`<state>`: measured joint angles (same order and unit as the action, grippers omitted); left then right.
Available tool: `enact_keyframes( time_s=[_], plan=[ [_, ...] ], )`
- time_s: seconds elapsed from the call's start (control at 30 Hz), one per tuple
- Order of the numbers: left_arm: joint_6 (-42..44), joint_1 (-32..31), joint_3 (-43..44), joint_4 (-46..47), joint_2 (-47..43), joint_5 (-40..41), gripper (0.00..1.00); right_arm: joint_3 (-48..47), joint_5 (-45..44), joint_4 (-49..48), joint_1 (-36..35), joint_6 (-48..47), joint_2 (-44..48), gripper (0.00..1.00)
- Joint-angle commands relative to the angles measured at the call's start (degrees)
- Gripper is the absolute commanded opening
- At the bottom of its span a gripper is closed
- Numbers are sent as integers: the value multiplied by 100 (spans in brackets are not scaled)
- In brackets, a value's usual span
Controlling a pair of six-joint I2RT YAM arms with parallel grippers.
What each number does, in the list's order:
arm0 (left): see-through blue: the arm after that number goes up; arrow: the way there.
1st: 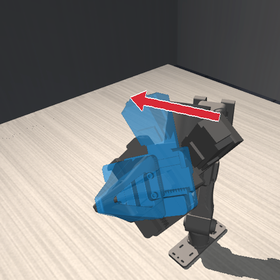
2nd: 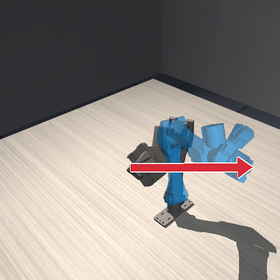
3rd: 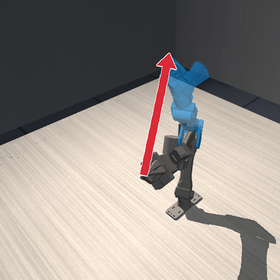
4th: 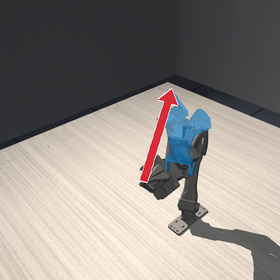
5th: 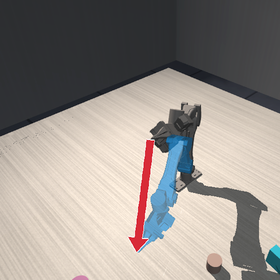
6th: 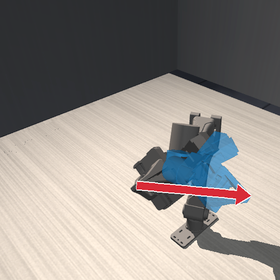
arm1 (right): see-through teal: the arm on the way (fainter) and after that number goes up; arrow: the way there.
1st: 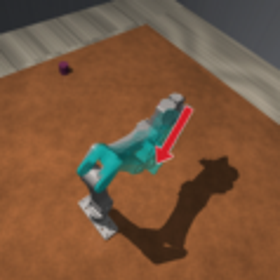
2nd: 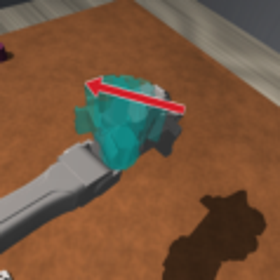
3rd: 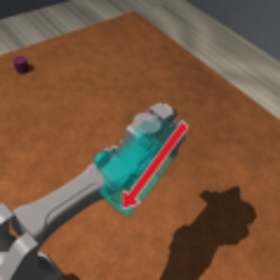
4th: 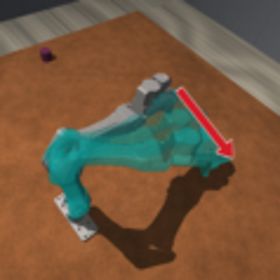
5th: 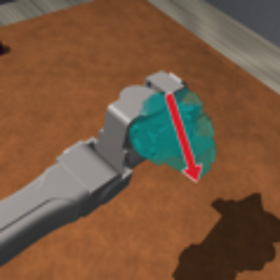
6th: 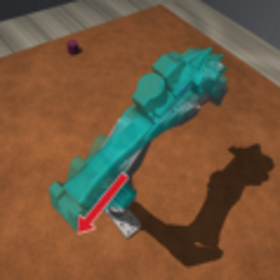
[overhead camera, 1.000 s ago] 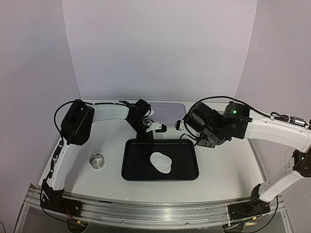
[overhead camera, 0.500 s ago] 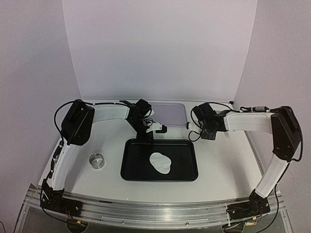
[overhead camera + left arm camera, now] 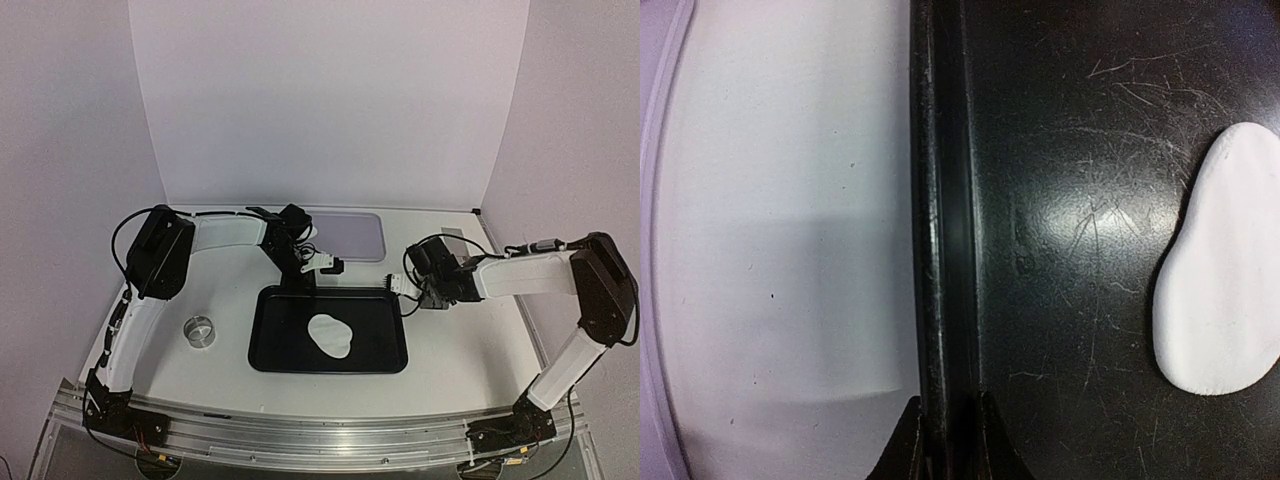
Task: Roll out the dumpling wrappers from the dough
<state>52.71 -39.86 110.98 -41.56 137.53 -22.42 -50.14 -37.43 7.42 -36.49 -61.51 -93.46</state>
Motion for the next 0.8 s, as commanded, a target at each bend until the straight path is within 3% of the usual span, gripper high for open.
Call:
enact_keyframes(
  time_s=[0.0,0.07,0.23,0.33,0.37,0.4,0.47,0.77],
  plan=[
    [512,-32,104,44,172,546,0,300,463,847,-260,15,93,34],
    [512,-32,92,43,168,553,0,365,456,928,-289,104,137,40],
    [487,-31,113,76,160,554,0,547,427,1034,-445,155,233,42],
    [452,-34,116,85,153,540,0,619,377,1101,-520,277,297,50],
    [443,-35,114,87,151,537,0,642,364,1133,-551,330,319,57],
    [440,-35,106,87,151,537,0,659,364,1197,-597,421,342,74],
    [435,-32,83,87,158,545,0,687,381,1389,-702,600,373,88],
    [404,-31,20,102,162,526,0,439,521,2089,-1014,1227,708,93]
  ],
)
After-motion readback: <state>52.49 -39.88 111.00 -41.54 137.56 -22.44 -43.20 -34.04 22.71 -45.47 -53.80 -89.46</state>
